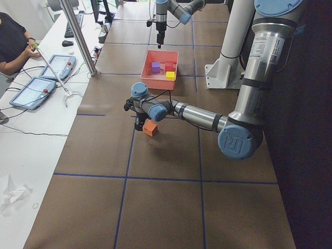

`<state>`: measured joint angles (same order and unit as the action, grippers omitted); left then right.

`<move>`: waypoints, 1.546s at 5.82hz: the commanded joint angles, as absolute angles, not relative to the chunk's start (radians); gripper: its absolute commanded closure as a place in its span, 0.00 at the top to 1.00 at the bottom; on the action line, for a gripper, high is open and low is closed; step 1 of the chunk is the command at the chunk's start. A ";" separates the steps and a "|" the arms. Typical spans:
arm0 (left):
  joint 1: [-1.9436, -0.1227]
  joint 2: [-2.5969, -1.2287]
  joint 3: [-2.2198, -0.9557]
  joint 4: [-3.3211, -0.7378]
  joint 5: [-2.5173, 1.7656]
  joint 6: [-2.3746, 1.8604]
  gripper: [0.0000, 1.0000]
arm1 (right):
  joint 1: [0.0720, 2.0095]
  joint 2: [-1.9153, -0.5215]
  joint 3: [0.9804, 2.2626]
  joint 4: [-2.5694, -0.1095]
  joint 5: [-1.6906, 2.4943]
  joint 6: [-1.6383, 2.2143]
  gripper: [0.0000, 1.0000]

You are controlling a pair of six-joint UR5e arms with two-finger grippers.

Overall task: Place blocks into pink bin with both arms
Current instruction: 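Grasp the orange cube with the left gripper while the right withdraws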

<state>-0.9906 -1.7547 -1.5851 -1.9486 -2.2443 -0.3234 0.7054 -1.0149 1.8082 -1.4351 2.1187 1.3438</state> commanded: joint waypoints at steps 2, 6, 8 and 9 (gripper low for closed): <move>-0.947 -1.753 -1.569 -1.950 -2.253 -0.327 1.00 | 0.716 -1.022 1.827 -1.437 2.123 1.345 1.00; -0.899 -1.758 -1.584 -1.947 -2.246 -0.331 0.06 | 0.782 -1.202 1.962 -1.451 2.191 1.263 1.00; -0.897 -1.842 -1.788 -1.869 -2.291 -0.577 0.00 | 0.807 -1.303 2.028 -1.448 2.191 1.206 1.00; -0.870 -1.952 -1.810 -1.867 -2.295 -0.773 0.00 | 0.830 -1.386 2.089 -1.447 2.191 1.143 1.00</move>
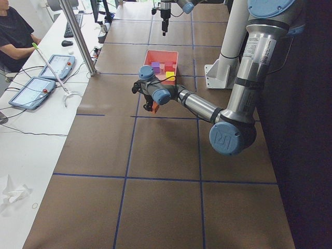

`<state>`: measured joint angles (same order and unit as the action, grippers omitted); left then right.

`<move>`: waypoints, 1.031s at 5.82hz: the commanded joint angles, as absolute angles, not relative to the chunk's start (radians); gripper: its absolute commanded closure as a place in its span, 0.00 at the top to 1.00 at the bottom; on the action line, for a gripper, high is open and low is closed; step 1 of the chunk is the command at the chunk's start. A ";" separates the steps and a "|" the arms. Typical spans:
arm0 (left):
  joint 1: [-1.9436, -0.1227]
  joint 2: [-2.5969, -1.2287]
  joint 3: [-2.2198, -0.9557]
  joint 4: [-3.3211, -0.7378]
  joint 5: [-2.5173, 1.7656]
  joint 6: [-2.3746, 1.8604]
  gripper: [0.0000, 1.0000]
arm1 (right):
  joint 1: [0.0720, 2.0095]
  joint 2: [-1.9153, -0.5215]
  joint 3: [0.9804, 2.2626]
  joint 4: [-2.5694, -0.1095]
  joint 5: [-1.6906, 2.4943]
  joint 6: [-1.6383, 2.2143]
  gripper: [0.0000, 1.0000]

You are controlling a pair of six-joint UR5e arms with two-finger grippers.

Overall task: Place blocks into pink bin with both arms
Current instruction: 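Carry the orange cube into the bin and release it with the left gripper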

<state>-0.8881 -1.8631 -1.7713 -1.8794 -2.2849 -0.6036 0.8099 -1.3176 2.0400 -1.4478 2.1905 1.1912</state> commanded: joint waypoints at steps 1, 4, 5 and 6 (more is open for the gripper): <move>-0.744 -2.080 -1.786 -1.867 -2.269 -0.980 0.00 | 0.859 -1.458 2.121 -1.445 2.191 1.070 1.00; -0.599 -2.343 -1.631 -1.751 -2.040 -1.132 0.00 | 0.873 -1.506 2.126 -1.440 2.189 0.997 1.00; -0.588 -2.344 -1.587 -1.749 -1.990 -1.129 0.00 | 0.874 -1.523 2.129 -1.436 2.187 0.999 1.00; -0.586 -2.345 -1.539 -1.750 -1.961 -1.121 0.00 | 0.879 -1.528 2.131 -1.436 2.187 0.997 1.00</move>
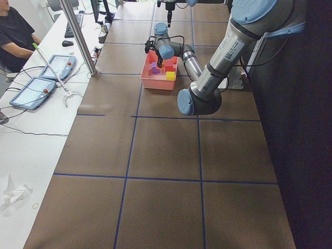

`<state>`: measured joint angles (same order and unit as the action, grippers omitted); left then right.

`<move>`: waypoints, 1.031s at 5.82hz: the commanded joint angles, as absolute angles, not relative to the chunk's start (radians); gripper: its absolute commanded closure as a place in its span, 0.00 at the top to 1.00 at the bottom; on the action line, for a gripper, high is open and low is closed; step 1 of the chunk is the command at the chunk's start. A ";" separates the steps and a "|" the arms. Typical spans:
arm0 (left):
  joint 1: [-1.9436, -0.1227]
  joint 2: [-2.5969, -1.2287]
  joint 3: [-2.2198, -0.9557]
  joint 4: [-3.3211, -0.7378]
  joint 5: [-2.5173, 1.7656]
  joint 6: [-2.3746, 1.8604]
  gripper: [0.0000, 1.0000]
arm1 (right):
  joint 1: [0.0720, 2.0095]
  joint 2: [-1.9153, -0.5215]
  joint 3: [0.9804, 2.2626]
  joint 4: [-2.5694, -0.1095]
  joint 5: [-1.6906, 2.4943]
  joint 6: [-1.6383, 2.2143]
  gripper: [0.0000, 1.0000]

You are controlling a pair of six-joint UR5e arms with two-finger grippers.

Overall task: Place blocks into pink bin with both arms
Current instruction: 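Carry the orange cube into the bin and release it with the left gripper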

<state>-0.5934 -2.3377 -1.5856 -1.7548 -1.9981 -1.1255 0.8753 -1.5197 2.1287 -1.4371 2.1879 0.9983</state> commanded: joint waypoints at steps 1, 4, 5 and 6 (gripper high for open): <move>-0.559 -2.344 -1.514 -1.750 -1.916 -1.121 0.01 | 0.882 -1.535 2.135 -1.436 2.187 0.997 1.00; -0.502 -2.344 -1.488 -1.752 -1.861 -1.123 0.56 | 0.882 -1.549 2.134 -1.436 2.186 0.999 1.00; -0.502 -2.350 -1.488 -1.750 -1.859 -1.120 0.96 | 0.882 -1.551 2.129 -1.437 2.189 0.997 1.00; -0.515 -2.356 -1.500 -1.747 -1.858 -1.120 1.00 | 0.882 -1.549 2.132 -1.437 2.189 0.997 1.00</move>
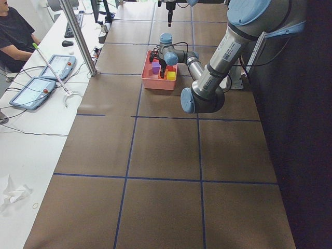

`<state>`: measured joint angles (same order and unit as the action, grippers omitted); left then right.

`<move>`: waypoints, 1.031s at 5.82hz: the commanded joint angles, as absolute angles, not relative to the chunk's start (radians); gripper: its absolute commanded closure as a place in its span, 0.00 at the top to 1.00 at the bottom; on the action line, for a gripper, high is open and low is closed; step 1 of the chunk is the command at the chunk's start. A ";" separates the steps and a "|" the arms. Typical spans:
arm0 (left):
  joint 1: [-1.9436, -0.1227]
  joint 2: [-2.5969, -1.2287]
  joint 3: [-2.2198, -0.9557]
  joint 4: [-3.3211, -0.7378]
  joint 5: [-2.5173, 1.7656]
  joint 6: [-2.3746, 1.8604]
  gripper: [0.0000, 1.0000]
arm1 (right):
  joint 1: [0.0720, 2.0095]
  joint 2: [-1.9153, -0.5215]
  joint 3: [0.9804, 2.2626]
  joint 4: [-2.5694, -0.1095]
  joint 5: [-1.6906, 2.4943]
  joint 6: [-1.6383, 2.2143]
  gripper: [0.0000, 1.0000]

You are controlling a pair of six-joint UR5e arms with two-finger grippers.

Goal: Place blocks into pink bin with both arms

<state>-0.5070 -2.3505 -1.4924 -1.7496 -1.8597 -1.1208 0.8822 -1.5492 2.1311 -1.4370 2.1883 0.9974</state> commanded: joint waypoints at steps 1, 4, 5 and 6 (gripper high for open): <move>-0.534 -2.350 -1.561 -1.746 -1.861 -1.120 1.00 | 0.885 -1.555 2.146 -1.439 2.191 0.999 1.00; -0.600 -2.125 -1.976 -1.726 -1.867 -1.120 1.00 | 1.017 -1.749 2.224 -1.437 2.191 0.985 1.00; -0.645 -2.006 -2.065 -1.727 -1.918 -1.106 1.00 | 1.084 -1.834 2.230 -1.436 2.250 0.825 1.00; -0.749 -1.850 -2.170 -1.727 -2.053 -0.998 1.00 | 1.200 -1.912 2.215 -1.437 2.316 0.622 1.00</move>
